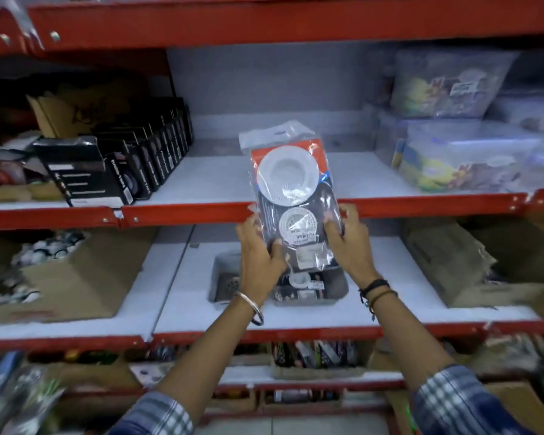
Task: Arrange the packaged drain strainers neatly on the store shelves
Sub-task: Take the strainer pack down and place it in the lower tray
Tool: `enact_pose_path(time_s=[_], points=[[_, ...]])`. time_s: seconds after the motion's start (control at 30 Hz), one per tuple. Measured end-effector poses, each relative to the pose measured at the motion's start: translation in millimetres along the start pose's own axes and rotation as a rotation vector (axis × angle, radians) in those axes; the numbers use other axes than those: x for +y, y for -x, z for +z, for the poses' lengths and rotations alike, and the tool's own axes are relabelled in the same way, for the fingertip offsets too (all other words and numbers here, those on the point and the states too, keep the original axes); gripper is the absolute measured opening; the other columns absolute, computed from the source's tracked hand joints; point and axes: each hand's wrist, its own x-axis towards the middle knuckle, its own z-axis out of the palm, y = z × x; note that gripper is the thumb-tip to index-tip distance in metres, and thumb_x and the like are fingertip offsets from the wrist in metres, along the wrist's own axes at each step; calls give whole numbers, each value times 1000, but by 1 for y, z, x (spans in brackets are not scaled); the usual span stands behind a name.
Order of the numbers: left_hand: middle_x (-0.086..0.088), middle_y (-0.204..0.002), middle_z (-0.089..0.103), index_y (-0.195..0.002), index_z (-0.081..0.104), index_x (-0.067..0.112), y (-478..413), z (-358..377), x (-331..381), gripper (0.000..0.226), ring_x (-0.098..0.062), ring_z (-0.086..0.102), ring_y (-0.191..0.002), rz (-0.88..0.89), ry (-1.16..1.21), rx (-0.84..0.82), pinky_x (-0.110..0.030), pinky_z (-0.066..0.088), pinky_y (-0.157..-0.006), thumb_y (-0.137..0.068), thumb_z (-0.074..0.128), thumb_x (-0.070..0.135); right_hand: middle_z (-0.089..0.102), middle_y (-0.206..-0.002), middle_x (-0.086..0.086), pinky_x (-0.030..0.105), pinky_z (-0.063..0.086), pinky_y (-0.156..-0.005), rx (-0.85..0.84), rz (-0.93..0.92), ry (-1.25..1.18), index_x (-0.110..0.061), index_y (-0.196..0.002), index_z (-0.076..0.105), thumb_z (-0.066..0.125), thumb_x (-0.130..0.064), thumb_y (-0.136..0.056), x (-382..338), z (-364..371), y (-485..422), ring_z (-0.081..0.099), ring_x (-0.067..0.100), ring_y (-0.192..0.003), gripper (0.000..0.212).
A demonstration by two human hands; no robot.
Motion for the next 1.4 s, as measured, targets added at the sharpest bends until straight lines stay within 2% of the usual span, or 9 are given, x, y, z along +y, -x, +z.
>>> enact_pose_path(time_s=[0.1, 0.2, 0.33, 0.7, 0.77, 0.87, 1.03, 1.3, 1.4], points=[[-7, -122, 42, -127, 32, 16, 51, -9, -24, 51, -19, 50, -108, -6, 23, -68, -22, 43, -92, -85, 58, 5, 51, -53, -6, 32, 37, -48, -28, 58, 49, -14, -110, 48, 51, -25, -90, 20, 7, 58, 49, 17, -47, 23], [-15, -118, 45, -123, 30, 16, 94, -15, -44, 48, -9, 50, -87, -34, -24, -150, -8, 40, -77, -86, 59, 6, 51, -55, -6, 30, 33, -48, -85, 125, 72, -14, -114, 45, 47, -27, -83, 36, 10, 110, 48, 16, -48, 34], [-17, -114, 47, -120, 28, 32, 131, -14, -72, 51, -26, 56, -93, -120, -45, -260, -40, 53, -82, -85, 59, 11, 50, -56, -5, 29, 31, -45, -177, 207, 119, -10, -116, 43, 44, -20, -76, 57, 13, 154, 47, 14, -49, 41], [-15, -127, 35, -117, 46, 2, 107, 44, -118, 26, -11, 53, -67, -221, -182, -388, -37, 53, -85, -93, 51, 13, 67, -83, 10, 31, 49, -61, -255, 533, 184, -10, -127, 42, 53, -13, -86, 124, 42, 138, 62, 25, -70, 42], [-16, -136, 30, -117, 50, -1, 90, 58, -124, 28, -10, 55, -82, -236, -206, -393, -24, 46, -95, -94, 49, 15, 67, -103, 15, 36, 53, -73, -232, 521, 182, -13, -127, 44, 53, -13, -86, 129, 50, 123, 64, 29, -82, 42], [-18, -146, 27, -113, 59, 2, 62, 82, -144, 30, -27, 44, -126, -263, -308, -401, -34, 36, -108, -94, 49, 23, 53, -125, 17, 39, 50, -84, -252, 494, 262, -11, -124, 51, 50, -14, -89, 141, 63, 93, 60, 36, -98, 35], [-7, -154, 24, -116, 62, 19, 27, 99, -157, 35, -34, 26, -136, -357, -558, -485, -48, 20, -112, -95, 42, 38, 50, -121, 18, 43, 42, -91, -340, 412, 544, -13, -115, 63, 53, -21, -89, 160, 70, 59, 51, 38, -108, 30], [-13, -95, 64, -94, 53, 15, -46, 65, -75, 15, -24, 48, -90, 561, -545, 7, -35, 30, -77, -87, 43, 23, 67, -91, 12, 27, 32, -74, 187, -356, 162, -8, -90, 64, 47, -18, -88, 67, 34, -27, 52, 17, -87, 19], [-13, -98, 61, -96, 57, 9, -110, 58, -39, 23, -26, 51, -89, 457, -643, 110, -33, 36, -78, -89, 42, 25, 65, -99, 13, 26, 33, -78, 186, -289, 252, -7, -98, 62, 51, -21, -87, 41, 31, -88, 55, 20, -91, 21]])
